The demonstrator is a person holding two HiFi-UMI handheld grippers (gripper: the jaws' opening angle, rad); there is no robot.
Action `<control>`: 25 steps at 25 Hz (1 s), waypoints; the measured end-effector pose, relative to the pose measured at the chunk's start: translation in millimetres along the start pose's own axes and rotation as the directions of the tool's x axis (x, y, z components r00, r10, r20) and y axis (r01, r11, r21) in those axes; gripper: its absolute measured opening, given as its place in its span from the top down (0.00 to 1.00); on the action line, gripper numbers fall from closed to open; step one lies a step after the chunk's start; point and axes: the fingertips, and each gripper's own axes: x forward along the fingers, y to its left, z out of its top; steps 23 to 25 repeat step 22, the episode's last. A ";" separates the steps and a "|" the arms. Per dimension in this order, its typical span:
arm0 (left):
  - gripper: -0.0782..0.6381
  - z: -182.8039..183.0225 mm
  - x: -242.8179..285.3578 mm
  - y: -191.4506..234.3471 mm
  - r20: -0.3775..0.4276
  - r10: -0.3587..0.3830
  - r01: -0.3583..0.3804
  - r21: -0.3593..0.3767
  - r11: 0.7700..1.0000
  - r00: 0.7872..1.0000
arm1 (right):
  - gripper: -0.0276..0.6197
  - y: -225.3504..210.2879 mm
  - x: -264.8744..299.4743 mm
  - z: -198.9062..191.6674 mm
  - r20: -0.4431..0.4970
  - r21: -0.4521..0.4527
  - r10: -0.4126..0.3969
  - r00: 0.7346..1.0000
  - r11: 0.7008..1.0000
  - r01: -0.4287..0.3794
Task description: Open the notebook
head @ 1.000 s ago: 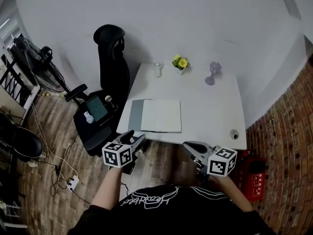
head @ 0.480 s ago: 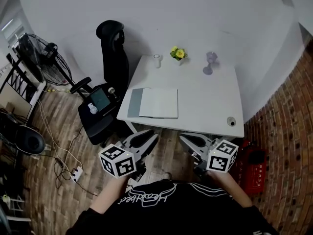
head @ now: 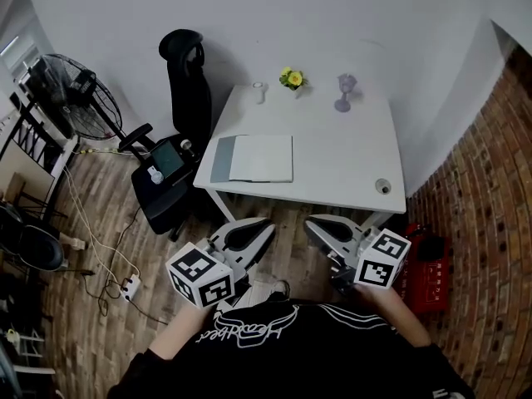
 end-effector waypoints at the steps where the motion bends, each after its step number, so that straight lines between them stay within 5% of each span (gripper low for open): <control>1: 0.82 -1.2 -1.0 -3.2 -0.001 0.002 -0.002 0.003 1.000 1.000 | 0.96 2.3 -1.5 -1.0 0.000 -0.002 0.002 1.000 1.000 -0.002; 25: 0.82 -10.4 -20.9 -33.5 0.003 0.099 -0.099 0.027 0.995 0.995 | 0.96 34.5 -31.8 -6.7 -0.011 -0.041 0.033 0.999 0.999 -0.033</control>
